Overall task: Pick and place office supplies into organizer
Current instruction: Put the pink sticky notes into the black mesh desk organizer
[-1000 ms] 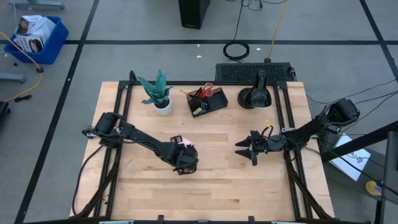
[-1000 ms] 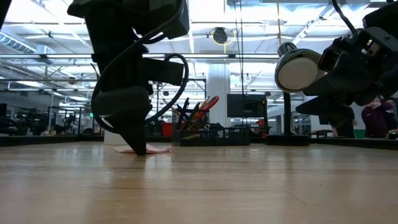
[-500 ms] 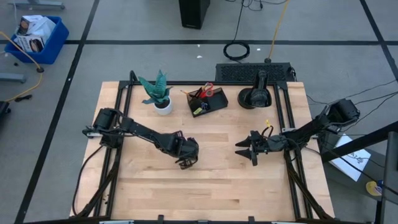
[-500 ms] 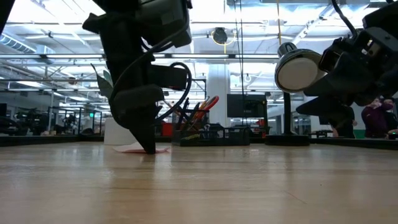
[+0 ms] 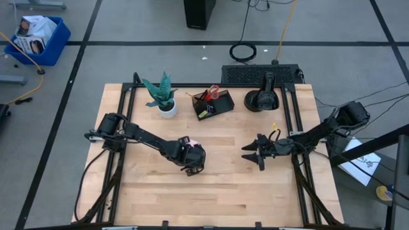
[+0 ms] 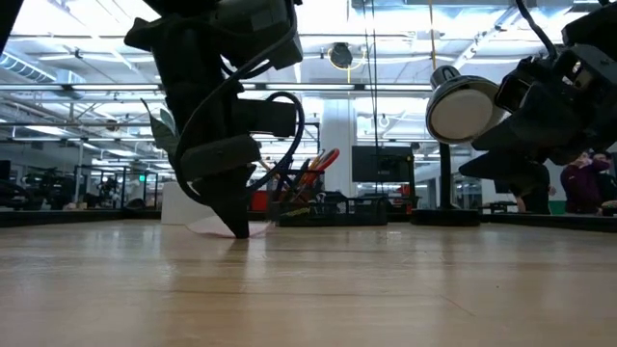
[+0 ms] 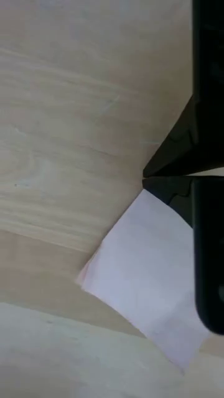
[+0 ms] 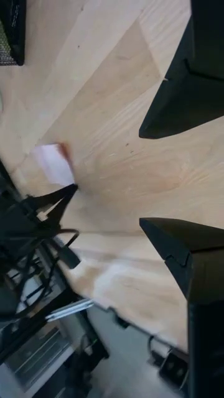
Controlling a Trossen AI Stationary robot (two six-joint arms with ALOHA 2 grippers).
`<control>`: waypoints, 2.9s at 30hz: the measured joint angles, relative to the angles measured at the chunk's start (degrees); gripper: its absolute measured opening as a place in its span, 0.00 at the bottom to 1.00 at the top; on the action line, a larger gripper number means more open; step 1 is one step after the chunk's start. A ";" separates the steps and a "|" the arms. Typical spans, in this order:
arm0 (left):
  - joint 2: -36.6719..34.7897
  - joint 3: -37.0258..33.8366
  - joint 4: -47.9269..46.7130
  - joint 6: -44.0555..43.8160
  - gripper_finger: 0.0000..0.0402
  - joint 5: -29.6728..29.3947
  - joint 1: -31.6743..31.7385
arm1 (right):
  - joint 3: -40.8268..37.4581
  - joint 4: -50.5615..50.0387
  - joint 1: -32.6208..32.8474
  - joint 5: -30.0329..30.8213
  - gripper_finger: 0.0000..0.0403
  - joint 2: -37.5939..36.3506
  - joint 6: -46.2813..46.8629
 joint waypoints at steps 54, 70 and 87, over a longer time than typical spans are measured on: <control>-3.27 0.54 2.73 -4.53 0.00 -4.55 -8.22 | 46.36 0.99 -2.59 2.87 0.52 49.60 -67.37; -4.36 0.60 3.17 -4.46 0.00 -3.06 -7.62 | 51.36 -25.08 -0.67 8.03 0.52 46.12 -68.55; -7.01 0.65 4.28 -3.30 0.00 -3.09 -7.01 | 56.11 -30.77 -1.62 10.08 0.44 46.23 -66.70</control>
